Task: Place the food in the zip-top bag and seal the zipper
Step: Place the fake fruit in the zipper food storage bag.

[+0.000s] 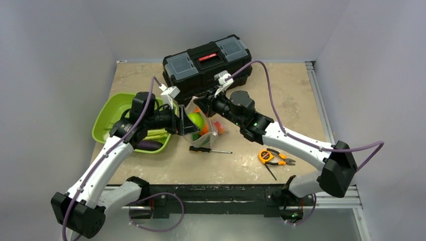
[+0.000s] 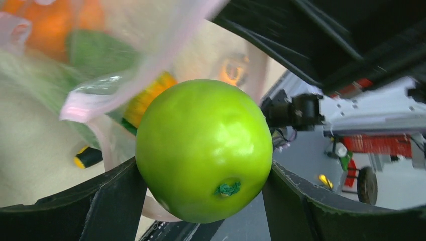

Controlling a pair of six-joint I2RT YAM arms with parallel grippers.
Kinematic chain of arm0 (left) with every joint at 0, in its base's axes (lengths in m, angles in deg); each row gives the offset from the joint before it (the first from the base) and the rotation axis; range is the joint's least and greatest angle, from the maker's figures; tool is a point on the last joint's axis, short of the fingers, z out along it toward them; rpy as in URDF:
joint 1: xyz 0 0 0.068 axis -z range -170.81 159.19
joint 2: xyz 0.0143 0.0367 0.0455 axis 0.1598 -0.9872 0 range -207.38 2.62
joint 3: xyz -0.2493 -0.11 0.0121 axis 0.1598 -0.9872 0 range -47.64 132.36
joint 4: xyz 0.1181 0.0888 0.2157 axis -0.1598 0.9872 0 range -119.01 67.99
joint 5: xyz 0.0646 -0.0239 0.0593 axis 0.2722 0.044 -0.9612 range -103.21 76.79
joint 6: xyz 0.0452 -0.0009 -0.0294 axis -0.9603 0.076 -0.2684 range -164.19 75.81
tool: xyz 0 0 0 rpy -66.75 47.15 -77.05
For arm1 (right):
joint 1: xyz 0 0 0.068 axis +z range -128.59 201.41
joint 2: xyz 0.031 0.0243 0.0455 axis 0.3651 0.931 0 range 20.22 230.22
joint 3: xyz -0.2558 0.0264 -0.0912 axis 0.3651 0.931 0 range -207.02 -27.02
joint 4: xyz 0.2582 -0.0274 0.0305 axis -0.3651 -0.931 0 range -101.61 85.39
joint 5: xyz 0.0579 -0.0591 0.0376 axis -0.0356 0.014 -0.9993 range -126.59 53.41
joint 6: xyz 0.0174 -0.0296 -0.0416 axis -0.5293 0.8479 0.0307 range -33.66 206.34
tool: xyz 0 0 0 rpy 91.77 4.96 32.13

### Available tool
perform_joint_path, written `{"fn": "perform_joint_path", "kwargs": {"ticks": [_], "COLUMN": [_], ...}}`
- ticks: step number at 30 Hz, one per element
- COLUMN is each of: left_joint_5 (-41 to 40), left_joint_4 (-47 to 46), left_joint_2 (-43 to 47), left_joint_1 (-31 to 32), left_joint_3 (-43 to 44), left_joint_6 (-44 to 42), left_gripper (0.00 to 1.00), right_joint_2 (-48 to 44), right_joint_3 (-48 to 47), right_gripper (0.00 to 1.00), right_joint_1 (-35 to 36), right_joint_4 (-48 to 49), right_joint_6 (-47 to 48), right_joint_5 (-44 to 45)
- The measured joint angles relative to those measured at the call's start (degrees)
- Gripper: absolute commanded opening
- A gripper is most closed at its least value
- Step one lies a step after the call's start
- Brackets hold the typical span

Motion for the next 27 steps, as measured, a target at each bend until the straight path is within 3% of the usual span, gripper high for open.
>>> {"fn": "perform_joint_path", "kwargs": {"ticks": [6,17,22,27], "left_joint_5": [-11.65,-38.84,-45.48,-45.03], "left_joint_4": [1.16,5.27,7.17,7.98], "left_joint_2": [-4.15,-6.45,-7.02,-7.93], "left_joint_1": [2.38,12.57,12.68,12.68], "left_joint_3": [1.77,6.99,7.41,7.43], "left_joint_6": [3.67,6.86,8.11,8.07], "left_gripper": [0.0,0.03,0.22,0.44], "right_joint_2": [0.0,0.0,-0.31,-1.42], "right_joint_3": [0.02,0.13,0.92,1.79], "right_gripper": [0.0,0.0,0.0,0.0], "right_joint_1": [-0.02,-0.07,-0.09,-0.22], "right_joint_4": [0.33,1.64,2.93,2.78], "right_joint_6": [-0.17,-1.81,-2.47,-2.67], "right_joint_5": [-2.91,-8.63,-9.05,-8.66]}}
